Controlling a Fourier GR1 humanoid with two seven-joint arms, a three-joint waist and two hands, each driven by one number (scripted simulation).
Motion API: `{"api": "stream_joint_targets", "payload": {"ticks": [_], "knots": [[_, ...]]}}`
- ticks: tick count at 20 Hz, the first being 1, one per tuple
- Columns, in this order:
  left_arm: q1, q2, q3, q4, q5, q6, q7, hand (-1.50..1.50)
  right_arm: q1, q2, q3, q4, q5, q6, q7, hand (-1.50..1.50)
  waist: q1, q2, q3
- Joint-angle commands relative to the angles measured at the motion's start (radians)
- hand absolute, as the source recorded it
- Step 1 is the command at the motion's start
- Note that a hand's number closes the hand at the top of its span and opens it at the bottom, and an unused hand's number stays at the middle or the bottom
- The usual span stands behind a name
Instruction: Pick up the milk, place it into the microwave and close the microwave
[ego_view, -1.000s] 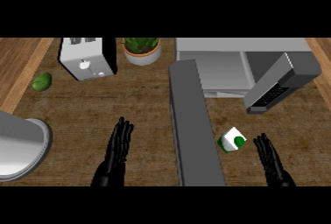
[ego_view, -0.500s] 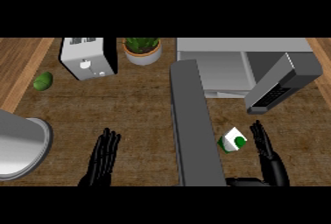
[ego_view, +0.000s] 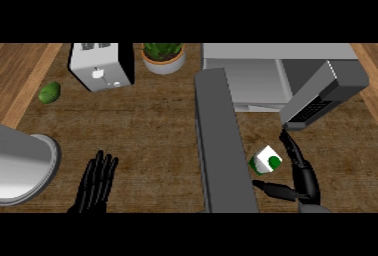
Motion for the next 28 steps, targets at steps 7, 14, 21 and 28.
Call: {"api": "stream_joint_targets", "payload": {"ticks": [7,14,21,28], "knots": [[0.021,0.028,0.03,-0.072,0.027,-0.028,0.05,-1.5,-0.215,-0.041,-0.109,0.405,0.004,-0.122,-0.214,1.5,0.01,0.004,0.002],[0.055,0.058,0.075,-0.037,0.048,-0.082,-0.029,-1.5,-0.232,-0.072,-0.034,0.465,0.12,-0.194,-0.212,1.5,0.015,0.005,0.002],[0.075,0.084,0.131,-0.006,0.097,-0.146,-0.067,-1.5,-0.371,-0.128,-0.189,0.587,0.0,-0.161,-0.231,1.5,0.023,0.008,0.003],[0.091,0.105,0.186,-0.008,0.133,-0.18,-0.067,-1.5,-0.339,-0.005,-0.147,0.511,-0.016,-0.084,-0.26,1.5,0.005,0.001,0.0]]}}
